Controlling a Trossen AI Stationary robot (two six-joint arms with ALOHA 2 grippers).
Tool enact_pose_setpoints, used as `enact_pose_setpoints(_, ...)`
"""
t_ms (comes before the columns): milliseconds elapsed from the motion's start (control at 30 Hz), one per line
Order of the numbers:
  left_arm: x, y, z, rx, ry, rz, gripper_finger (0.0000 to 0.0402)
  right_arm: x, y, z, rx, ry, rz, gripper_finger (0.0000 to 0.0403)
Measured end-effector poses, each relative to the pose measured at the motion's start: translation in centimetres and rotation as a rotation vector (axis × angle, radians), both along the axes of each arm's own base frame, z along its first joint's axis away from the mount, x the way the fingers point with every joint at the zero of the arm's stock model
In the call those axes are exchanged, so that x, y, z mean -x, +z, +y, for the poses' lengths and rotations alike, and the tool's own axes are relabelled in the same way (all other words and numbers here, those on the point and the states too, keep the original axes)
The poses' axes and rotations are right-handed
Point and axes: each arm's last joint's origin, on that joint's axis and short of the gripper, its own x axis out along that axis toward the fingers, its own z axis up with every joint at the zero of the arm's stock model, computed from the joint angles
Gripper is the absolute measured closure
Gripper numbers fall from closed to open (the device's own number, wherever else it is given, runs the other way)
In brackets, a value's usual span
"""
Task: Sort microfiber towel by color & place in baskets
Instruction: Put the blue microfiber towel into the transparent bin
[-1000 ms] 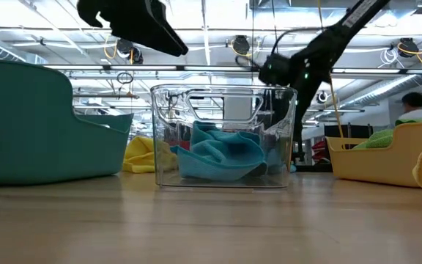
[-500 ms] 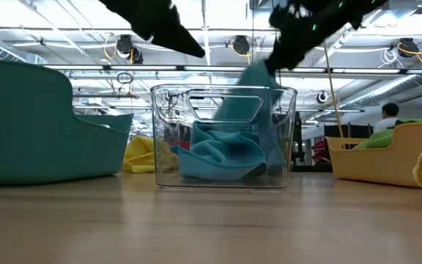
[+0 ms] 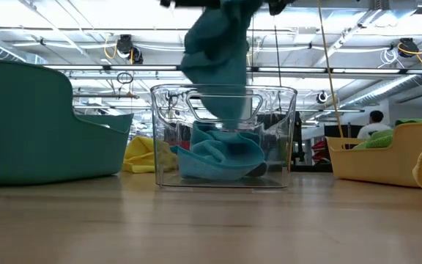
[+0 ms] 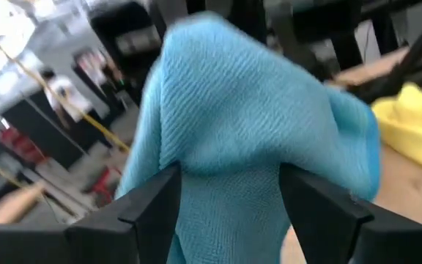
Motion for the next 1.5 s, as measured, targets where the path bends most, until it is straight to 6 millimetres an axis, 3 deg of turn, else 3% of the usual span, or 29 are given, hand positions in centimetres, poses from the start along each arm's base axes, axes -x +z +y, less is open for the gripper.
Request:
enact_pose_setpoints(267, 1.2, 1.4, -3.3, -0.116, -0.083, -0.043, 0.0164, -0.8, -0.9, 1.2, 0.026, -0.054, 0.034, 0.0403)
enact_pose_setpoints(467, 2.9, -0.2, -4.6, -0.089, -0.117, 0.169, 0.0164, -1.8, -2.2, 1.3, 0.045, -0.090, 0.086, 0.0403)
enact_pose_setpoints(700, 2.4, 0.6, -2.8, 0.035, 0.044, 0.056, 0.0164, -2.3, -2.8, 1.5, 0.046, -0.085, 0.092, 0.0402)
enact_pose_setpoints(900, 1.2, -0.2, 0.9, 0.136, -0.037, 0.120, 0.0165, -2.3, -2.6, 2.3, 0.055, -0.054, 0.080, 0.0402)
enact_pose_setpoints(1000, 1.1, -1.1, 2.0, 0.184, -0.092, 0.198, 0.0208, -2.3, -2.6, 2.6, 0.027, -0.063, 0.078, 0.0400)
enact_pose_setpoints(1133, 1.2, -1.2, 2.0, 0.218, -0.133, 0.215, 0.0361, -2.1, -3.0, 3.1, -0.035, -0.120, 0.114, 0.0365)
enact_pose_setpoints(1167, 1.2, -1.2, 1.9, 0.226, -0.152, 0.219, 0.0379, -2.0, -3.2, 3.3, -0.045, -0.132, 0.134, 0.0352)
enact_pose_setpoints(1500, 1.5, -2.1, 1.8, 0.269, -0.154, 0.309, 0.0394, -0.8, -5.2, 4.8, -0.107, -0.141, 0.350, 0.0230)
